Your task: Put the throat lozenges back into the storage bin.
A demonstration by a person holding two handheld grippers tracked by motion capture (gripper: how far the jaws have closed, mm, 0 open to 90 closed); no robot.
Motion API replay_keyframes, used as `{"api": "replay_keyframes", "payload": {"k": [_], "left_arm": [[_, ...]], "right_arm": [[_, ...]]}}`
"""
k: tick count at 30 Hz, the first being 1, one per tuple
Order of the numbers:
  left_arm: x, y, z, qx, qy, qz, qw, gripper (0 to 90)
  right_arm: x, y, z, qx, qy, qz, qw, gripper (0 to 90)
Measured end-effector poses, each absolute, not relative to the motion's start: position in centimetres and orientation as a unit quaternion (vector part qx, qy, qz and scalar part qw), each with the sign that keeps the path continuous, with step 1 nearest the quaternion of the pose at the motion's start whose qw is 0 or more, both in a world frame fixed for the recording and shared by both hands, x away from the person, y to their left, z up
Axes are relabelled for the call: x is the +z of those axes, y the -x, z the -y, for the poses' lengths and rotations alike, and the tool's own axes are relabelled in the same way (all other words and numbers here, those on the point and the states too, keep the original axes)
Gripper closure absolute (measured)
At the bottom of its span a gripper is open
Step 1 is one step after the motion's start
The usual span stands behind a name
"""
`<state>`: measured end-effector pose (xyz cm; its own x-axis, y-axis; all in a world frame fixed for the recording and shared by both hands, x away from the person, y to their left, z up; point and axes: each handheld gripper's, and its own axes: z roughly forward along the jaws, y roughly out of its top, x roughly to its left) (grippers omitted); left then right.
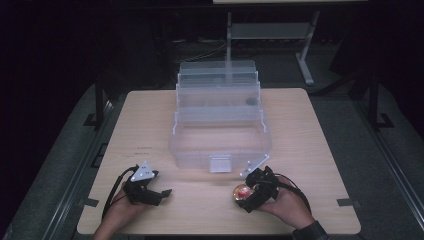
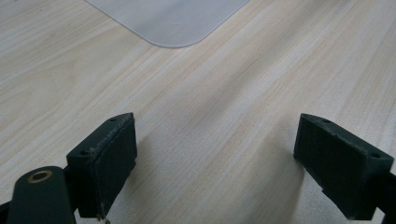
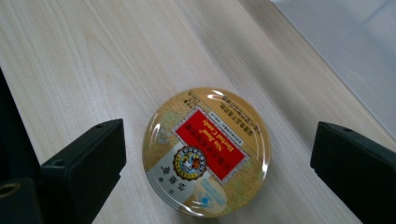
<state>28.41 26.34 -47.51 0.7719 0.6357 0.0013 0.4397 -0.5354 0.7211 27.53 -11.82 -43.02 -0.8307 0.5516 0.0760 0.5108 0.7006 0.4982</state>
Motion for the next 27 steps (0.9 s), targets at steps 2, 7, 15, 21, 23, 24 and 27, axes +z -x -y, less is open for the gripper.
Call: {"api": "replay_keyframes", "payload": {"k": [2,7,15,21,23,24,27], "left_arm": [[-47.5,-28.4,-26.3,0.133,-0.866,-0.311,0.369,12.3],[-47.5,-28.4,-26.3,0.133,-0.866,-0.311,0.369,12.3],[-47.5,-28.4,-26.3,0.134,-0.866,-0.312,0.368,12.3],[-47.5,-28.4,-26.3,0.134,-0.866,-0.312,0.368,12.3],[-47.5,-28.4,-26.3,0.134,-0.865,-0.312,0.368,12.3],[-47.5,-28.4,-26.3,0.134,-0.865,-0.312,0.368,12.3],[-47.5,-28.4,-26.3,0.134,-0.865,-0.313,0.368,12.3]], "right_arm": [[-43.1,-27.5,11.6,0.256,-0.286,-0.923,0.037,3.1],[-43.3,-27.5,11.3,0.247,-0.281,-0.926,0.042,3.0],[-44.0,-27.5,11.0,0.233,-0.276,-0.932,0.042,4.4],[-44.3,-27.4,10.8,0.227,-0.273,-0.934,0.042,5.6],[-44.4,-27.4,10.7,0.224,-0.272,-0.935,0.041,7.4],[-44.5,-27.4,10.7,0.221,-0.270,-0.936,0.043,7.8],[-44.6,-27.4,10.7,0.217,-0.269,-0.937,0.041,10.5]]}}
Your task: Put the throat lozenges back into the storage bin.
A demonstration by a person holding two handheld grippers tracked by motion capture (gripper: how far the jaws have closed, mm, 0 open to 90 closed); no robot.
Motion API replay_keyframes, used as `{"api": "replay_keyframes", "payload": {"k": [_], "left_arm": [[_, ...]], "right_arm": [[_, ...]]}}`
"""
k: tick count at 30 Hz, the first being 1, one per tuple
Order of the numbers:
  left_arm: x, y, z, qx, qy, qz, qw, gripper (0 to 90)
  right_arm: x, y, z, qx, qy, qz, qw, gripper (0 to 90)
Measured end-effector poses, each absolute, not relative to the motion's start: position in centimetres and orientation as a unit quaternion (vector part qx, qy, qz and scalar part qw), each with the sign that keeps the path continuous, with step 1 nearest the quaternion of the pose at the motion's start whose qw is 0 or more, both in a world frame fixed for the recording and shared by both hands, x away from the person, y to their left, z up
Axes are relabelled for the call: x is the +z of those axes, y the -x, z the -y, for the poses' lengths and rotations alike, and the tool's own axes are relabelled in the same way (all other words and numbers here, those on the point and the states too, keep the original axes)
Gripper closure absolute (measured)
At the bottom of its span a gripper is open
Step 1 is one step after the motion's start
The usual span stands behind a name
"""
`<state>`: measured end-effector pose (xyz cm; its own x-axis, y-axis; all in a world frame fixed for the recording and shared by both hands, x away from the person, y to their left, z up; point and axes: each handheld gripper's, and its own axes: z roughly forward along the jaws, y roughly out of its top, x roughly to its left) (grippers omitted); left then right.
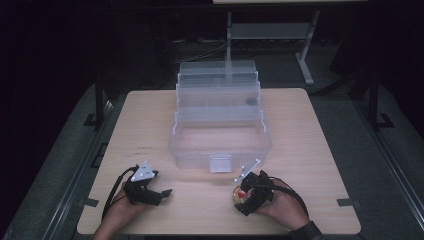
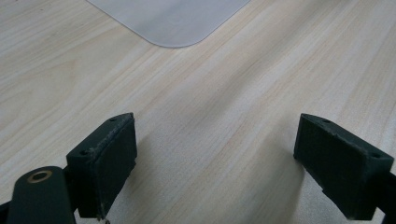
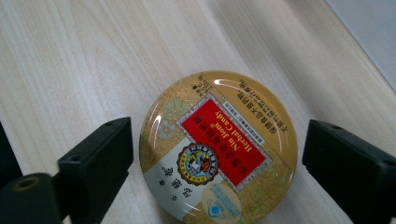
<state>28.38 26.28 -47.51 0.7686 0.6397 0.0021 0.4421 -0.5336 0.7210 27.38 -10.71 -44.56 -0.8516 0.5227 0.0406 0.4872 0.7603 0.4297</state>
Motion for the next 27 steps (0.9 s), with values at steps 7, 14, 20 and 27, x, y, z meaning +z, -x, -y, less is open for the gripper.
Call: {"api": "replay_keyframes", "payload": {"k": [7,14,20,27], "left_arm": [[-47.52,-28.36,-26.27,0.135,-0.865,-0.313,0.368,12.3],[-47.52,-28.36,-26.27,0.135,-0.865,-0.313,0.368,12.3],[-47.52,-28.36,-26.27,0.135,-0.865,-0.313,0.368,12.3],[-47.52,-28.36,-26.27,0.135,-0.865,-0.313,0.368,12.3]], "right_arm": [[-44.64,-27.39,10.70,0.213,-0.268,-0.939,0.040,14.4],[-44.74,-27.38,10.71,0.208,-0.263,-0.941,0.040,18.6],[-44.74,-27.35,10.71,0.208,-0.262,-0.942,0.040,19.1],[-44.74,-27.34,10.73,0.208,-0.261,-0.942,0.040,19.4]]}}
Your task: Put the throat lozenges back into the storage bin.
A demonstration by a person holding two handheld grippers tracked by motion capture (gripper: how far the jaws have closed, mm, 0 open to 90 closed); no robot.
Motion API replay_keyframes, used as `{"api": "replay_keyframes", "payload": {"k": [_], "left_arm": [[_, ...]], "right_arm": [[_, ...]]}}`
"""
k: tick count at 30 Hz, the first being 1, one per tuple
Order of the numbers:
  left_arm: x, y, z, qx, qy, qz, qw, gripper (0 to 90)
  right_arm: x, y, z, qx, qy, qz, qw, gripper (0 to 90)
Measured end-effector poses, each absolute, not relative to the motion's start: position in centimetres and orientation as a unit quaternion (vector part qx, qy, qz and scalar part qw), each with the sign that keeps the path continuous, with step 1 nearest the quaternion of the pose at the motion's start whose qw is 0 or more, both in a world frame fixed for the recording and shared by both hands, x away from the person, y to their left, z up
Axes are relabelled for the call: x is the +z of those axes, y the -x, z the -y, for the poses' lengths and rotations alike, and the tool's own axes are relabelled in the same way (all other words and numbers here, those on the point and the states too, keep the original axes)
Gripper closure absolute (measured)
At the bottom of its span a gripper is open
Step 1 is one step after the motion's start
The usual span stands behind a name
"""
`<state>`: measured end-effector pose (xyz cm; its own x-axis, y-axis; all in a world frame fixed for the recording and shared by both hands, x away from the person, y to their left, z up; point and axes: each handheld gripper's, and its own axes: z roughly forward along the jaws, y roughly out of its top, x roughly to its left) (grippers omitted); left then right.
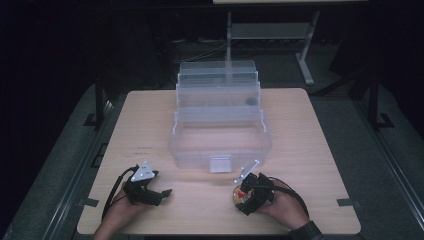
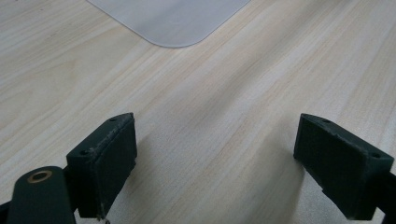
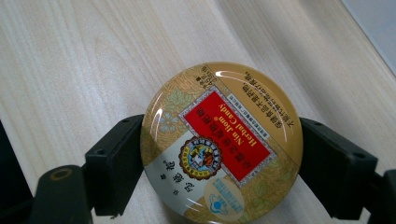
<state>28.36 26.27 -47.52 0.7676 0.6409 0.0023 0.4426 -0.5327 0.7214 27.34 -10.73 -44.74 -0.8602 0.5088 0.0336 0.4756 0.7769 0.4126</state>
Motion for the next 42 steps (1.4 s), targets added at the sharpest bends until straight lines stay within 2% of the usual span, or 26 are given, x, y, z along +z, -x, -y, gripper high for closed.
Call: {"api": "replay_keyframes", "payload": {"k": [42], "left_arm": [[-47.5,-28.4,-26.3,0.135,-0.865,-0.313,0.369,12.3]], "right_arm": [[-41.8,-27.8,13.2,0.214,-0.283,-0.934,0.044,19.6]]}}
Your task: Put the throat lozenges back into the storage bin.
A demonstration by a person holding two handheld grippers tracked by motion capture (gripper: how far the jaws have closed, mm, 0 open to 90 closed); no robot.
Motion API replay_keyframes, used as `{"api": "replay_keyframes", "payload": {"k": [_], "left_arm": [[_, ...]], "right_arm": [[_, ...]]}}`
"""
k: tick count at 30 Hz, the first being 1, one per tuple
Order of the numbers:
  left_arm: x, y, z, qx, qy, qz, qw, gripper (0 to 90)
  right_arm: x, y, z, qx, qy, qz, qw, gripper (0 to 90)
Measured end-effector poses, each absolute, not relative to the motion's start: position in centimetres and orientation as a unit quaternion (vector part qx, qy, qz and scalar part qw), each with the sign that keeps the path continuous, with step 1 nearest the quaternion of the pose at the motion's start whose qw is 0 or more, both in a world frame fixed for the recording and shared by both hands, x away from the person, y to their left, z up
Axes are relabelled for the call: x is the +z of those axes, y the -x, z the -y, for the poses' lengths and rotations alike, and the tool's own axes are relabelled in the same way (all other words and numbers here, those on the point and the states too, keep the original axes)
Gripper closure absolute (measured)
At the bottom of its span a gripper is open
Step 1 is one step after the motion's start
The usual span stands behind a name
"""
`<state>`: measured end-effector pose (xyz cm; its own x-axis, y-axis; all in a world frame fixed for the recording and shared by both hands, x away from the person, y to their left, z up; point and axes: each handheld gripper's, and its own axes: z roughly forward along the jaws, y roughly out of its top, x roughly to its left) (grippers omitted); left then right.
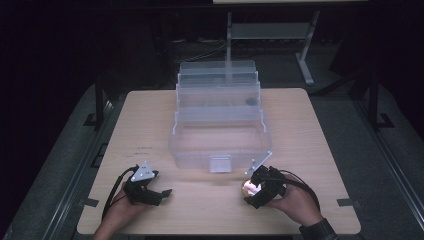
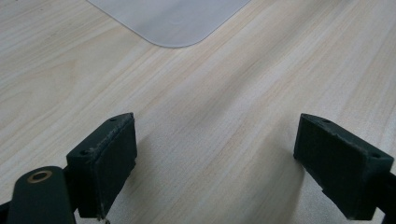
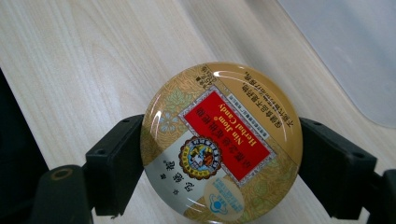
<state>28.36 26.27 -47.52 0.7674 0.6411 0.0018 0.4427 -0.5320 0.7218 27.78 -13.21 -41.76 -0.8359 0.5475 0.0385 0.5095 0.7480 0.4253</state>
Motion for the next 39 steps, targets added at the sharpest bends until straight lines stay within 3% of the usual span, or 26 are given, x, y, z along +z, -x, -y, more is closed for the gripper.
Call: {"api": "replay_keyframes", "payload": {"k": [39], "left_arm": [[-47.5,-28.3,-26.2,0.134,-0.864,-0.315,0.370,12.3]], "right_arm": [[-39.6,-29.0,18.0,0.214,-0.333,-0.916,0.064,19.6]]}}
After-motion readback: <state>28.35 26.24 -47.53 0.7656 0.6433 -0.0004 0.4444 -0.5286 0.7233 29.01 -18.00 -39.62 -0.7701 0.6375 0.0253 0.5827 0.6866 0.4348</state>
